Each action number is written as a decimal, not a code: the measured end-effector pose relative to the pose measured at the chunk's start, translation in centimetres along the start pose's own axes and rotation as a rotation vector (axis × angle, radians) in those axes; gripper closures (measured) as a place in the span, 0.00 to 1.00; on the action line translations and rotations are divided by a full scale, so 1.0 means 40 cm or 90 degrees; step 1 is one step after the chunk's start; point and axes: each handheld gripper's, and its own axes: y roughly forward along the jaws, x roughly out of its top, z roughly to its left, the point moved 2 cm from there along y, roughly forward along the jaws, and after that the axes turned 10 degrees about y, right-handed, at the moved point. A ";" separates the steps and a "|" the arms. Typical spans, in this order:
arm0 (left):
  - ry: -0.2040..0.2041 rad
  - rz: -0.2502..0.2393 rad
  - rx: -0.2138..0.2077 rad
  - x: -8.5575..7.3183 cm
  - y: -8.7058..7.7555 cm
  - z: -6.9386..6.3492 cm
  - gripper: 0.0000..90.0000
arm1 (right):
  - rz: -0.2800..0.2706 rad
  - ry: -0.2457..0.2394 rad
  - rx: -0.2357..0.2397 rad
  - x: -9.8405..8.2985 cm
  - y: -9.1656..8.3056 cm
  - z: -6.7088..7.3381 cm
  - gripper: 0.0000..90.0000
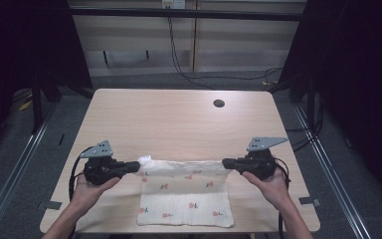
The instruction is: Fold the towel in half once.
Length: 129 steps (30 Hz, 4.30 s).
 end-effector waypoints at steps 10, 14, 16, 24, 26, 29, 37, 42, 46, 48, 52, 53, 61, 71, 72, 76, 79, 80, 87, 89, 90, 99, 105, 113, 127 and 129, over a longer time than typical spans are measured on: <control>0.022 -0.003 -0.018 -0.010 -0.019 -0.050 0.97 | 0.002 0.000 0.006 -0.037 -0.014 0.031 0.99; 0.017 0.008 -0.020 -0.021 -0.023 -0.052 0.97 | -0.004 -0.001 0.013 -0.051 -0.019 0.038 0.99; 0.008 0.008 -0.026 -0.036 -0.020 -0.054 0.97 | 0.000 -0.002 0.012 -0.058 -0.022 0.043 0.99; -0.004 0.044 -0.050 -0.108 0.015 -0.086 0.97 | 0.039 -0.001 0.016 -0.124 -0.009 0.068 0.99; -0.008 0.036 -0.056 -0.104 0.006 -0.088 0.97 | 0.036 0.000 0.018 -0.127 -0.012 0.071 0.99; -0.032 0.033 -0.069 -0.114 0.003 -0.105 0.97 | 0.023 0.002 0.020 -0.139 -0.024 0.080 0.99; -0.001 0.096 -0.094 -0.154 0.034 -0.130 0.96 | 0.087 0.013 0.021 -0.211 0.013 0.083 0.99; 0.007 0.125 -0.107 -0.162 0.044 -0.138 0.95 | 0.107 0.016 0.023 -0.241 0.019 0.079 0.96; -0.002 0.140 -0.110 -0.166 0.044 -0.148 0.93 | 0.132 0.011 0.026 -0.258 0.027 0.088 0.94; 0.002 0.152 -0.118 -0.171 0.045 -0.155 0.92 | 0.136 0.011 0.031 -0.261 0.030 0.091 0.93; 0.014 0.172 -0.131 -0.177 0.044 -0.170 0.89 | 0.158 0.004 0.026 -0.281 0.033 0.101 0.89; 0.014 0.170 -0.135 -0.176 0.041 -0.170 0.88 | 0.159 0.005 0.025 -0.285 0.032 0.104 0.88; -0.002 0.138 -0.135 -0.176 0.009 -0.167 0.79 | 0.147 0.009 0.017 -0.288 0.010 0.115 0.76; -0.029 0.061 -0.109 -0.145 -0.028 -0.123 0.68 | 0.106 0.013 0.010 -0.264 0.006 0.109 0.73; -0.032 0.059 -0.101 -0.143 -0.026 -0.118 0.67 | 0.104 0.016 0.009 -0.260 0.004 0.110 0.73; -0.030 0.079 -0.073 -0.132 -0.006 -0.088 0.69 | 0.091 0.016 -0.005 -0.239 0.014 0.095 0.73; -0.021 0.094 -0.053 -0.115 0.021 -0.056 0.70 | 0.085 0.014 -0.019 -0.224 0.022 0.084 0.73; -0.021 0.097 -0.051 -0.108 0.030 -0.044 0.72 | 0.080 0.016 -0.022 -0.213 0.026 0.076 0.73; -0.043 0.096 -0.046 -0.100 0.089 0.009 0.75 | 0.070 0.018 -0.062 -0.147 0.062 0.015 0.70; -0.043 0.104 -0.049 -0.112 0.101 0.006 0.74 | 0.081 0.017 -0.085 -0.144 0.082 -0.003 0.69; -0.040 0.113 -0.048 -0.117 0.104 0.002 0.73 | 0.088 0.019 -0.087 -0.145 0.093 -0.012 0.68; -0.051 0.133 -0.050 -0.143 0.121 0.008 0.64 | 0.118 0.027 -0.103 -0.165 0.134 -0.052 0.65; -0.027 0.157 -0.051 -0.134 0.152 0.001 0.65 | 0.135 0.017 -0.107 -0.172 0.148 -0.042 0.68; -0.028 0.167 -0.055 -0.131 0.159 0.000 0.85 | 0.135 0.010 -0.100 -0.175 0.153 -0.033 0.96; -0.041 0.164 -0.087 -0.086 0.226 -0.027 0.94 | 0.122 0.039 -0.143 -0.176 0.099 -0.097 0.97; -0.034 0.154 -0.088 -0.075 0.248 -0.030 0.94 | 0.119 0.047 -0.151 -0.177 0.090 -0.107 0.97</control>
